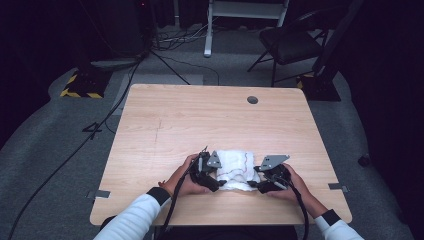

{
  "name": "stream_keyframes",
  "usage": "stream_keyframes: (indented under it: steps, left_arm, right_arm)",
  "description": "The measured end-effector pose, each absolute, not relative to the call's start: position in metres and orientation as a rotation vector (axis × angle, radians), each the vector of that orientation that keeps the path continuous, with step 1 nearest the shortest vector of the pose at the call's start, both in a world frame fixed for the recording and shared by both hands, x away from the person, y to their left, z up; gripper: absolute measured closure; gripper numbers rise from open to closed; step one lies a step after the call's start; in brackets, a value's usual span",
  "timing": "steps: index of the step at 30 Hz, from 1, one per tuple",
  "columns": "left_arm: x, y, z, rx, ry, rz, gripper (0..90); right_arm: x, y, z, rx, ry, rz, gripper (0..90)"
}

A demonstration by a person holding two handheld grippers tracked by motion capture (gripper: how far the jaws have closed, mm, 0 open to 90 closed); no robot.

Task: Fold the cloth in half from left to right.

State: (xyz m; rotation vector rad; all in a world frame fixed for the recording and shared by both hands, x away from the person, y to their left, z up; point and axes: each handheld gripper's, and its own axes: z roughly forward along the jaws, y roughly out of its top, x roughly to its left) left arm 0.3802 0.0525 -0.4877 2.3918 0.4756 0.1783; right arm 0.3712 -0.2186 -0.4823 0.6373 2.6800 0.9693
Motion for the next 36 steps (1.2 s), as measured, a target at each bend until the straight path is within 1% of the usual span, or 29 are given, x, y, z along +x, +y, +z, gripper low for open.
stream_keyframes:
  steps: [6,8,9,11,13,15,18,20,31,33,35,36]
  left_arm:
    - [0.382,0.053,-0.492,2.392,0.512,0.176,19.5]
    - [0.386,0.054,-0.494,2.384,0.542,0.131,18.7]
    - [0.386,0.054,-0.494,2.384,0.542,0.131,18.7]
    - [0.39,0.055,-0.494,2.385,0.547,0.111,18.6]
    - [0.393,0.055,-0.494,2.386,0.55,0.121,18.6]
    - [0.396,0.057,-0.494,2.382,0.553,0.159,18.7]
    - [0.402,0.059,-0.493,2.382,0.563,0.194,18.7]
    - [0.408,0.06,-0.492,2.385,0.572,0.188,18.6]
    - [0.428,0.066,-0.494,2.366,0.605,0.207,18.6]
    - [0.437,0.066,-0.494,2.357,0.646,0.179,18.5]
    - [0.44,0.066,-0.494,2.351,0.661,0.178,18.2]
    - [0.443,0.067,-0.494,2.344,0.667,0.199,18.2]
  right_arm:
    - [0.367,-0.221,-0.486,0.69,2.659,0.994,39.6]
    - [0.37,-0.221,-0.488,0.717,2.658,1.002,38.0]
    - [0.37,-0.221,-0.488,0.717,2.658,1.002,38.0]
    - [0.374,-0.221,-0.488,0.738,2.658,0.998,35.1]
    - [0.375,-0.221,-0.488,0.736,2.657,0.998,34.8]
    - [0.379,-0.219,-0.489,0.732,2.648,1.002,34.6]
    - [0.384,-0.216,-0.489,0.746,2.63,1.004,36.6]
    - [0.387,-0.214,-0.489,0.744,2.629,1.01,38.9]
    - [0.407,-0.208,-0.489,0.794,2.61,0.997,40.3]
    - [0.413,-0.205,-0.488,0.797,2.605,0.983,41.8]
    - [0.416,-0.204,-0.487,0.809,2.607,0.976,42.2]
    - [0.421,-0.203,-0.487,0.829,2.596,0.963,42.3]
